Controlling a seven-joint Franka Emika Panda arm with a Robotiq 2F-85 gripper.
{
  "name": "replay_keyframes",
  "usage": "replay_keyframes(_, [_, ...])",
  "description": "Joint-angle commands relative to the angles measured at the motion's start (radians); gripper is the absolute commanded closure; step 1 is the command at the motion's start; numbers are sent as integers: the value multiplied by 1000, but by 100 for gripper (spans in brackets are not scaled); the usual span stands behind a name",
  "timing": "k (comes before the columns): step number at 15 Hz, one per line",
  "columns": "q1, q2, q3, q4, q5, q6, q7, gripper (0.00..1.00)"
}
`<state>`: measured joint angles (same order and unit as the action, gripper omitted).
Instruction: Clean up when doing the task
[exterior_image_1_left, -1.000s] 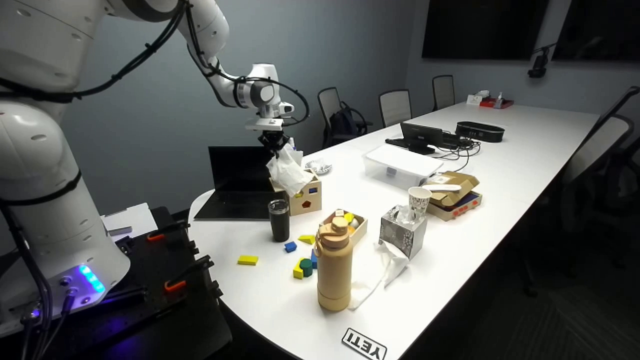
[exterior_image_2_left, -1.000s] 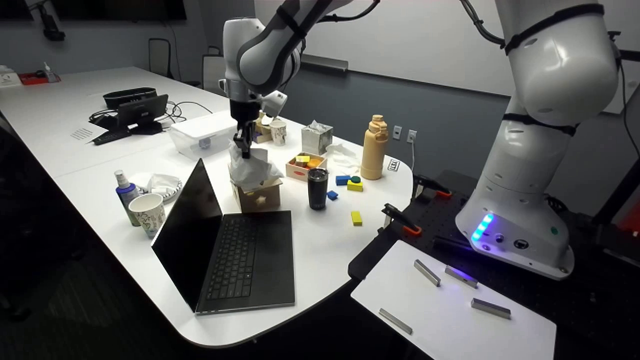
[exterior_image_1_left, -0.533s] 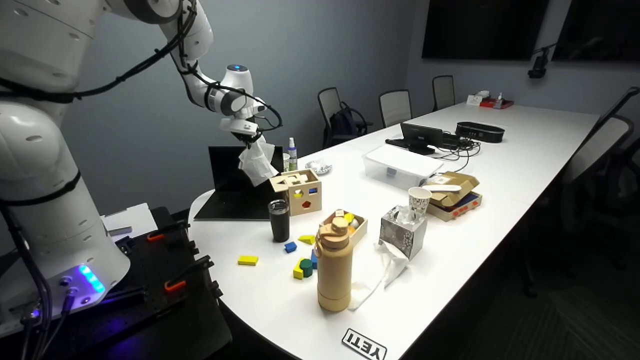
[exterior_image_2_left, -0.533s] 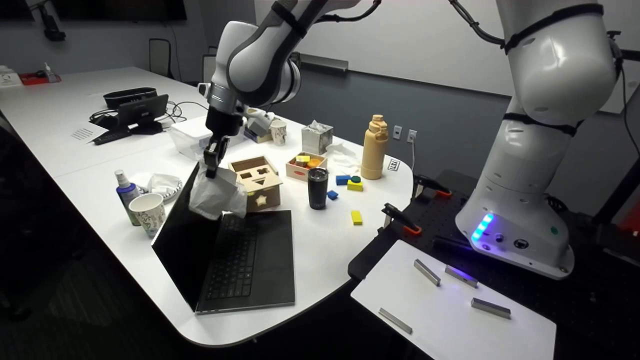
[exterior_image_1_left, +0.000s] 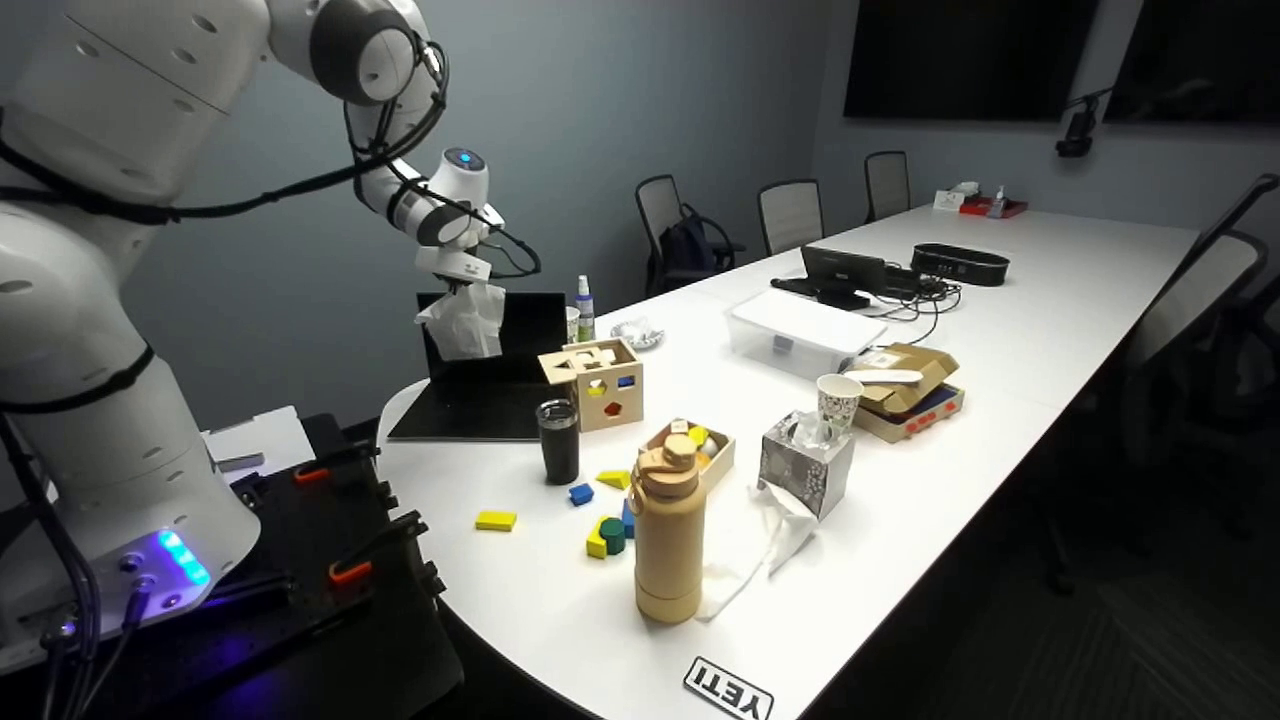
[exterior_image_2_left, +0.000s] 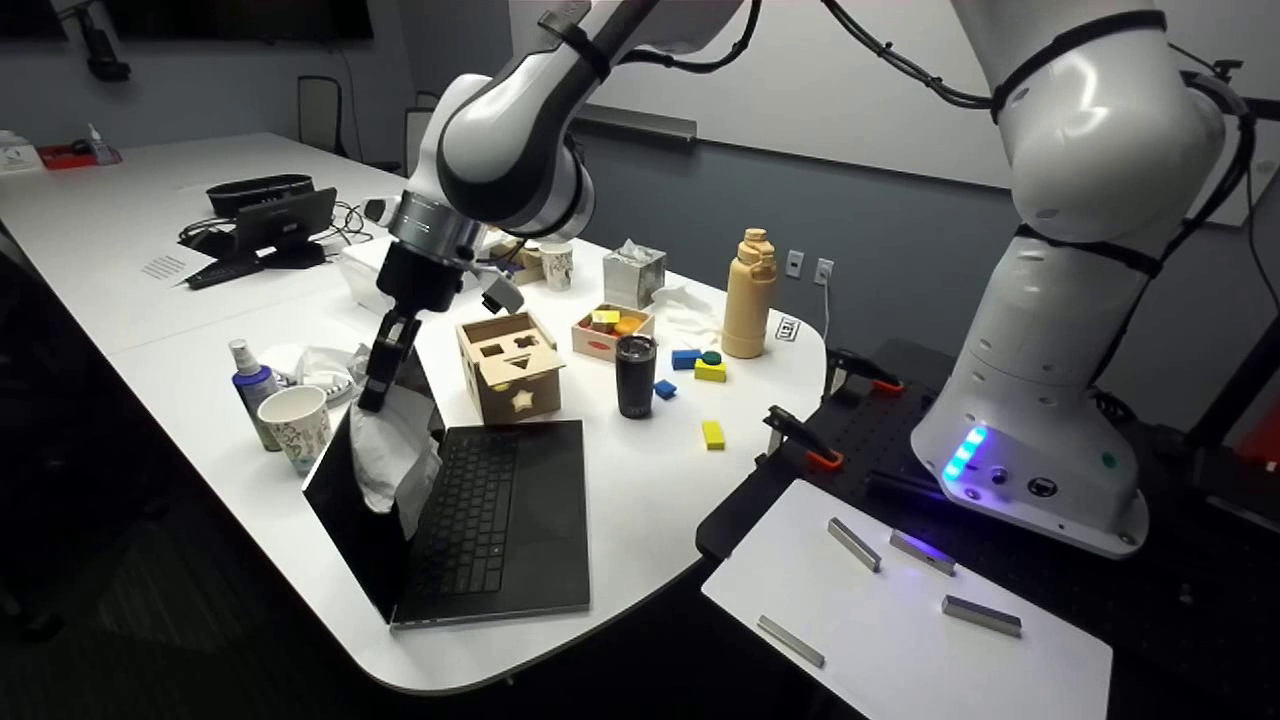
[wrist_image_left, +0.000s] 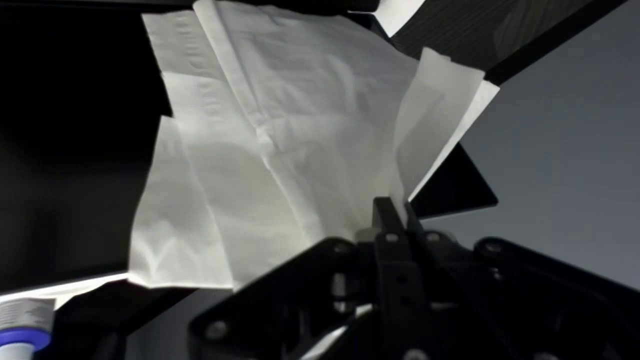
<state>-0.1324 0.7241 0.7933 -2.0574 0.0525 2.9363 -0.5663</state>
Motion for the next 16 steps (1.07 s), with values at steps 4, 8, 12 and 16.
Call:
replay_keyframes(4, [-98,200,149,33,-81,-63,-110,100])
replay_keyframes(8, [-110,315,185,62,-115,-79,-166,100])
replay_keyframes(12, [-74,319,121,84,-120,-58,-119,100])
replay_keyframes(16, [-21,273,17,110,-123,-23,-65,100])
